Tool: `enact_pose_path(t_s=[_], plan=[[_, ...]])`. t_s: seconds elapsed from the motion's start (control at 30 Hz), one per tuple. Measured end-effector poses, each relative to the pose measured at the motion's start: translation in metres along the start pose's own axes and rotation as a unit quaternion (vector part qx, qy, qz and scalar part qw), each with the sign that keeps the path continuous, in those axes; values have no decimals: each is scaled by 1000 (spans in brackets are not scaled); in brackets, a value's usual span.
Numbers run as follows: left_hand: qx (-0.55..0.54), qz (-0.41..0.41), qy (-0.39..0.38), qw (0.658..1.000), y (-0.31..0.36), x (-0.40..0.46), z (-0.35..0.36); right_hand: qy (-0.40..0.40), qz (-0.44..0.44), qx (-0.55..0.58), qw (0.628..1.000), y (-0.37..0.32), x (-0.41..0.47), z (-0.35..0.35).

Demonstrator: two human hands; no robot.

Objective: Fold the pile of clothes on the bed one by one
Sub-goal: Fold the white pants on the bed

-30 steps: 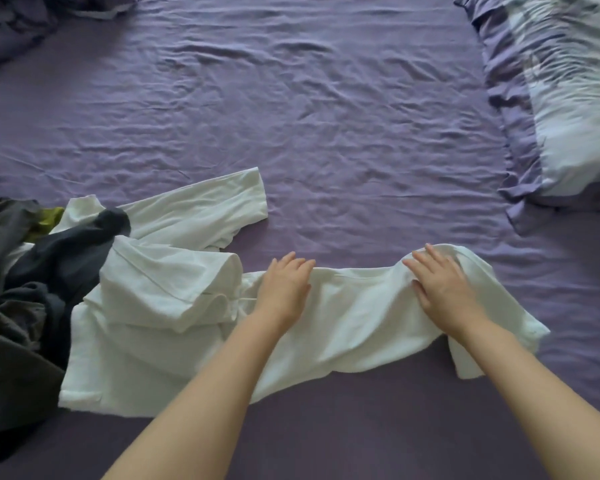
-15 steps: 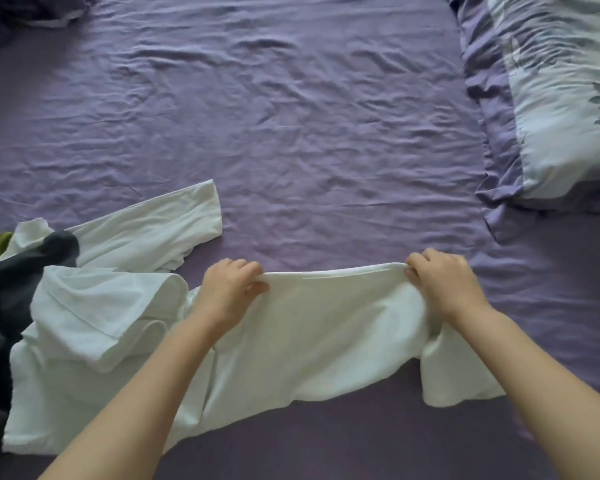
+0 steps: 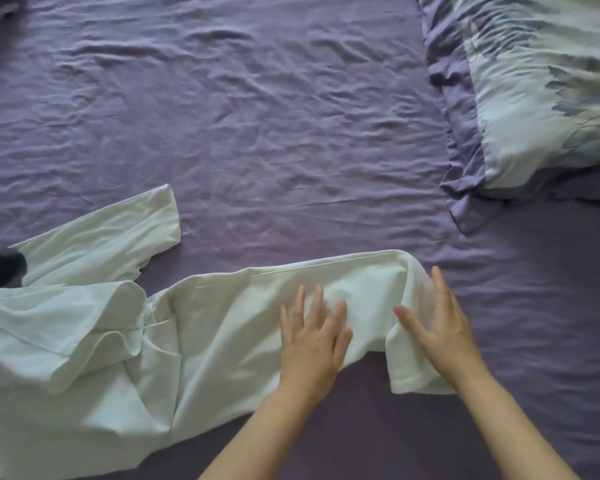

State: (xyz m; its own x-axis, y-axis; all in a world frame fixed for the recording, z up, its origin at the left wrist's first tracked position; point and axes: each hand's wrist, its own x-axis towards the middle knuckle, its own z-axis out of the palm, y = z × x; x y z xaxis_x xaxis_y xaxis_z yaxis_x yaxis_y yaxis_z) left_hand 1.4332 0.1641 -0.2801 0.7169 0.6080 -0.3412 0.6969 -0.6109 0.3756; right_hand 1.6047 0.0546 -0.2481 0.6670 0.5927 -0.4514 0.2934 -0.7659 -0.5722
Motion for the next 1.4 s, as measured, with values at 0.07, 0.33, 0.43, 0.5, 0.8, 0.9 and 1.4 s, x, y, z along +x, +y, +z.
enact_pose_path(t_s=[0.07,0.33,0.43,0.5,0.8,0.9,1.4], plan=[[-6,-12,-71,997,7,1,5,-12,15,2,1000,11,-2,-2],[-7,99,-102,990,10,2,-3,-8,108,262,959,21,51,-41],[-15,102,-75,992,6,11,-8,-13,195,520,832,17,64,-53],[-40,108,-31,993,6,18,-17,-5,182,596,782,17,57,-55],[-25,153,52,987,32,17,-35,52,122,352,927,46,-54,7],[-71,168,26,983,59,28,-33,95,123,321,934,49,-49,22],[-67,166,-187,966,133,161,-24,247,195,560,767,100,8,-60]])
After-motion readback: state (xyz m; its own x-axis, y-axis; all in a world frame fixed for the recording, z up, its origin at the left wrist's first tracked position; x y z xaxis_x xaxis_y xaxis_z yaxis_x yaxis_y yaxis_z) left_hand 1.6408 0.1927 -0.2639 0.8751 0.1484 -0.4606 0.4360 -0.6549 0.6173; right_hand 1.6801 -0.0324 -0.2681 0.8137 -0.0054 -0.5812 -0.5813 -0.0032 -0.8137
